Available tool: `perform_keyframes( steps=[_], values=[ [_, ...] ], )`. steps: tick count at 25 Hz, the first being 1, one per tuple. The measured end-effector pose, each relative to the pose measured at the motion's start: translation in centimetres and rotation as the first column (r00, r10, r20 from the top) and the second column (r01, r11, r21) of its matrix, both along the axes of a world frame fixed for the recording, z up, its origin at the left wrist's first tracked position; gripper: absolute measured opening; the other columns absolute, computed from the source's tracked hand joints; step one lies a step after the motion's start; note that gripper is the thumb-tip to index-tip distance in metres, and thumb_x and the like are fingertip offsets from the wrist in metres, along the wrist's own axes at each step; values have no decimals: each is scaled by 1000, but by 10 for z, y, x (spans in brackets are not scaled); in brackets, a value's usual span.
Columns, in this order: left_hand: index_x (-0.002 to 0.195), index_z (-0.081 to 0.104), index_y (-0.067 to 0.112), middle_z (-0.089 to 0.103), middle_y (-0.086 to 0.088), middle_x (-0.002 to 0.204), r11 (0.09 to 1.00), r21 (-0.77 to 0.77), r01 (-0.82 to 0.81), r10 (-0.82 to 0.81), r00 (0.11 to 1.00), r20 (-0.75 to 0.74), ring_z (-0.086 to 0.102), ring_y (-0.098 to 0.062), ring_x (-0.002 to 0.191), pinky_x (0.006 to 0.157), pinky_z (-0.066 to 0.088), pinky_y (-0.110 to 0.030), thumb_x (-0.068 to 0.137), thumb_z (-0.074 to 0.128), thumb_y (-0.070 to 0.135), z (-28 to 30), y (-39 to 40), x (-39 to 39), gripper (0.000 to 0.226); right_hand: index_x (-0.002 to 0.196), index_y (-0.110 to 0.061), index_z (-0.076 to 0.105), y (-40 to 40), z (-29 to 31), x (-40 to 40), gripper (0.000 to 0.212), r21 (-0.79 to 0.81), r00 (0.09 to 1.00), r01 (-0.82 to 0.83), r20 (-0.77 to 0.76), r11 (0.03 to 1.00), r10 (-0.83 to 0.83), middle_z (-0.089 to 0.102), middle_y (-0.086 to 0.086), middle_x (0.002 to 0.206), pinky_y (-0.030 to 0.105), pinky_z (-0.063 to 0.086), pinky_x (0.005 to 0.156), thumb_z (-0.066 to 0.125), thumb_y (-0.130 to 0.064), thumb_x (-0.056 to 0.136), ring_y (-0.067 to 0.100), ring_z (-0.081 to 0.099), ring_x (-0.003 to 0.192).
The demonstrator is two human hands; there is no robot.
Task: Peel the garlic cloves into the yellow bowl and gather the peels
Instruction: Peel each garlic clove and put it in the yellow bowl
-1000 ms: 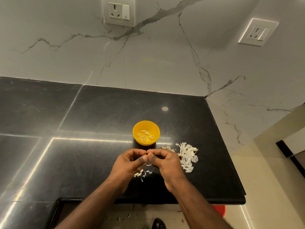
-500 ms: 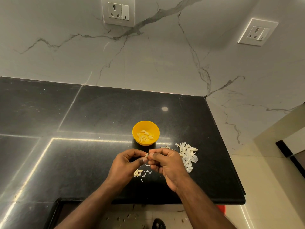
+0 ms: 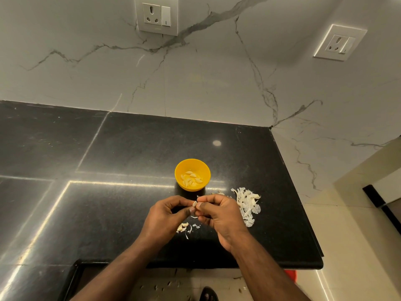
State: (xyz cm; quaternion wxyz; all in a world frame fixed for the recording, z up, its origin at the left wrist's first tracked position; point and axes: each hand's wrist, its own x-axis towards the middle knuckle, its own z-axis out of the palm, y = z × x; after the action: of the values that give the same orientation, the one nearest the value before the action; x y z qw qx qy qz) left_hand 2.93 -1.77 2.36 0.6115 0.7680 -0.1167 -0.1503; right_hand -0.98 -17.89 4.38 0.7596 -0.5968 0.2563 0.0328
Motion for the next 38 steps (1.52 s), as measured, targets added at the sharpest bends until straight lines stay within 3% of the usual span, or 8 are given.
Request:
perform_keyframes(
  steps=[3, 8, 13, 16, 20, 26, 33, 38],
  values=[
    [99, 77, 28, 78, 10, 93, 1000, -6, -6, 6, 1000, -2, 72, -9, 92, 84, 58, -32, 93, 70, 15, 1, -2, -1, 15, 103, -5, 73, 1, 1, -1, 17, 8, 999, -15, 50, 1000, 15, 74, 14, 84, 26, 54, 65, 71, 0, 87, 16, 66, 72],
    [98, 75, 25, 77, 2, 88, 1000, 2, 10, -10, 998, -58, 71, -12, 82, 75, 58, -31, 96, 65, 17, 2, -2, -2, 13, 92, -10, 77, -1, -1, -5, 10, -230, 986, -101, 107, 968, 128, 74, 6, 76, 24, 53, 65, 70, -4, 89, 9, 64, 69],
    [103, 76, 23, 77, 1, 88, 1000, -15, -9, 7, 993, -119, 69, -10, 77, 66, 54, -21, 98, 62, 14, 3, -3, 0, 17, 87, -14, 77, -2, -1, -2, 7, -310, 986, -107, 87, 945, 140, 72, 4, 73, 27, 55, 65, 71, -10, 89, 11, 63, 67],
    [101, 75, 18, 77, 0, 90, 997, -68, -31, 20, 987, -161, 70, -11, 79, 64, 52, -18, 93, 70, 15, 4, -3, 1, 11, 88, -11, 76, -2, -2, -1, 8, -265, 991, -99, 60, 959, 119, 71, 4, 73, 27, 53, 64, 68, -9, 90, 11, 62, 67],
    [99, 77, 18, 77, -1, 88, 995, -89, -49, 34, 985, -168, 70, -11, 80, 69, 54, -22, 90, 72, 15, 4, -2, 3, 10, 90, -2, 73, -2, 2, -1, 10, -19, 996, -80, 29, 997, 80, 67, 11, 74, 28, 48, 59, 64, 0, 89, 15, 59, 64],
    [100, 78, 18, 78, 1, 90, 995, -88, -39, 23, 985, -173, 71, -12, 85, 73, 55, -23, 91, 71, 13, 0, -1, 2, 12, 91, -1, 73, -4, 4, 0, 12, -96, 990, -138, 0, 986, 139, 68, 11, 74, 26, 50, 58, 62, 1, 88, 16, 60, 64],
    [99, 77, 13, 76, -3, 82, 992, -112, -62, 39, 980, -195, 66, -5, 70, 64, 52, -19, 92, 68, 6, -2, -3, 1, 13, 86, -5, 71, -6, 3, 2, 15, -195, 977, -211, -9, 958, 213, 66, 7, 68, 23, 48, 55, 57, 2, 90, 13, 58, 60],
    [98, 76, 8, 73, -7, 78, 979, -188, -85, 31, 962, -272, 62, -11, 68, 64, 51, -23, 92, 66, 3, -3, -4, 3, 13, 83, -9, 68, -6, 4, 5, 17, -217, 966, -256, -19, 942, 259, 63, 2, 65, 23, 46, 53, 55, 0, 91, 11, 55, 57]
  ],
)
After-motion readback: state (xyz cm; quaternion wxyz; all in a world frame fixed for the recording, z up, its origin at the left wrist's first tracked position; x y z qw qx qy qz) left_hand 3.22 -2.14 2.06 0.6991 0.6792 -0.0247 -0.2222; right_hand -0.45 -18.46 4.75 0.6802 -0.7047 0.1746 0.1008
